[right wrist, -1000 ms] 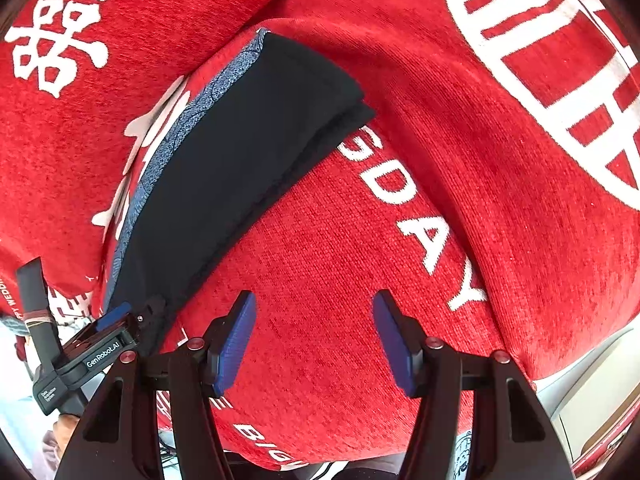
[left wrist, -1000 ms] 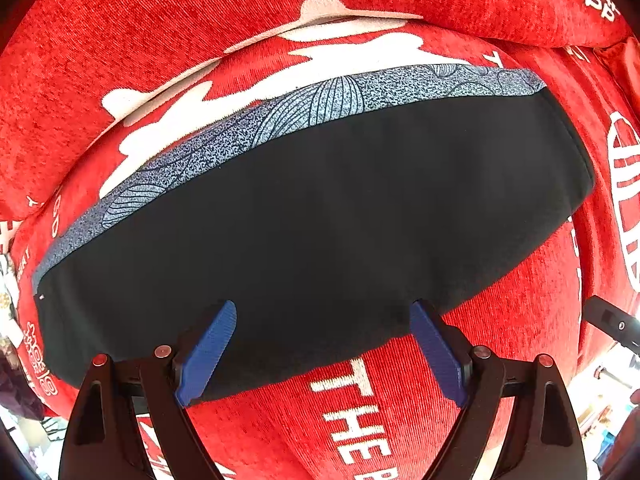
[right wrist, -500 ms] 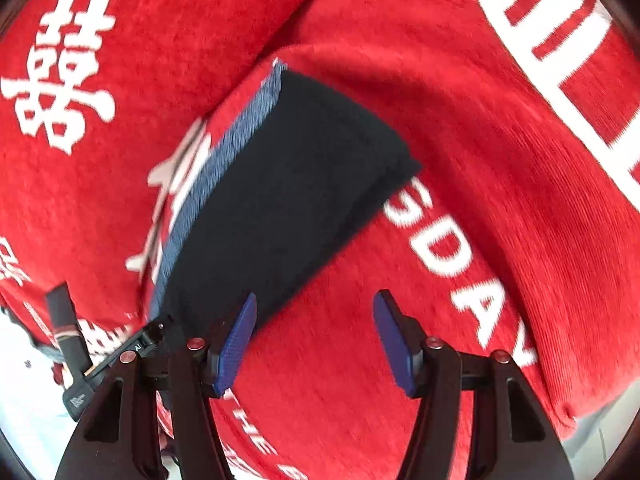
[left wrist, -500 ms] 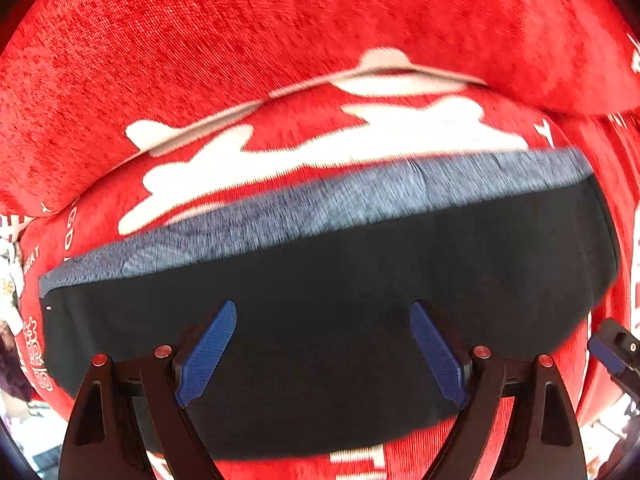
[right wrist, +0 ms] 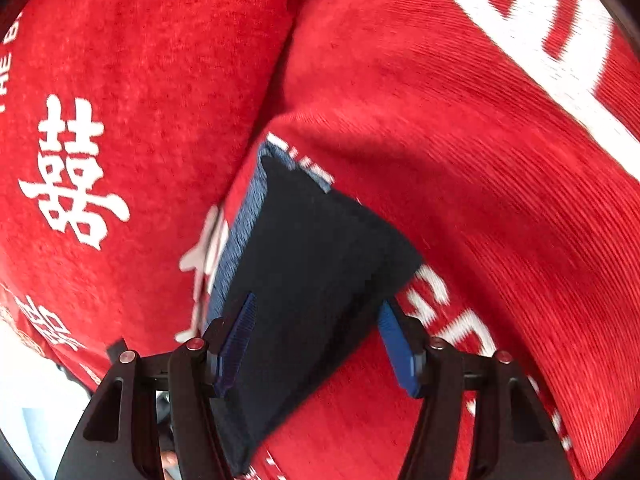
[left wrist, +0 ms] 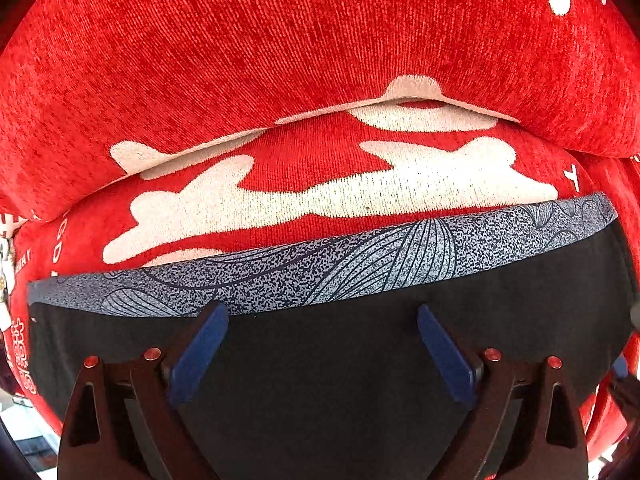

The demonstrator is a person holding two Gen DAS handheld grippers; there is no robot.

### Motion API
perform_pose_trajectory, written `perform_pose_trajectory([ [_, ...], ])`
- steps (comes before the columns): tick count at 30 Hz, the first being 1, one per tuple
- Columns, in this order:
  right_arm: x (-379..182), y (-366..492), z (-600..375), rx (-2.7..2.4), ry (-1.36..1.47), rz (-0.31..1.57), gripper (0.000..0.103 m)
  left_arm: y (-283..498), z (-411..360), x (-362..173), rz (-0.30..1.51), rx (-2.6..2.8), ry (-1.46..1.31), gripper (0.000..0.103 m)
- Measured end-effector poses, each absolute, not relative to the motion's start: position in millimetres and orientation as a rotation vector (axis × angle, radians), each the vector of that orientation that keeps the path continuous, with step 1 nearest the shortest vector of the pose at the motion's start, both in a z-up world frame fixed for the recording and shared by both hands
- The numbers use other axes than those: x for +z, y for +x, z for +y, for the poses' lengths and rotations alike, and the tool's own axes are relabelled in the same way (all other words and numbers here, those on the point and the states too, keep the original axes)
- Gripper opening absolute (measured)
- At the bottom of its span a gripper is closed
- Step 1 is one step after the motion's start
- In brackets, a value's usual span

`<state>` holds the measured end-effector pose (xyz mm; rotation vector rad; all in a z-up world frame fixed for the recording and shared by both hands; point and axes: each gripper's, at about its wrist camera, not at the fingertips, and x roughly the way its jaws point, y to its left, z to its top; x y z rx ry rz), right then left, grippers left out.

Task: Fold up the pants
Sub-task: 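Grasp the folded trousers edge with the right gripper while the left gripper grips the waistband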

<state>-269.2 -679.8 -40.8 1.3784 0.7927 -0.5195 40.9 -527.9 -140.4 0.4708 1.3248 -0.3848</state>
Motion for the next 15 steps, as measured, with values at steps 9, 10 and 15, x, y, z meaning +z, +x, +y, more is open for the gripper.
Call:
perform_pose_trajectory([
  [9,-49.5,-258.8,-679.7,-0.398,1.489,0.722,0.066,48.9,-540.5,-108.6,1.215,-0.443,0.464,0.086],
  [10,-50.1,-255.6,-678.2,-0.390,1.478,0.734,0.066,52.9,-542.1,-114.1,1.224,-0.422,0.460,0.083],
  [15,-56.4,-250.4,-680.9,-0.412,1.476,0.775,0.029,55.7,-553.0,-142.2,1.251,-0.389,0.477,0.082],
])
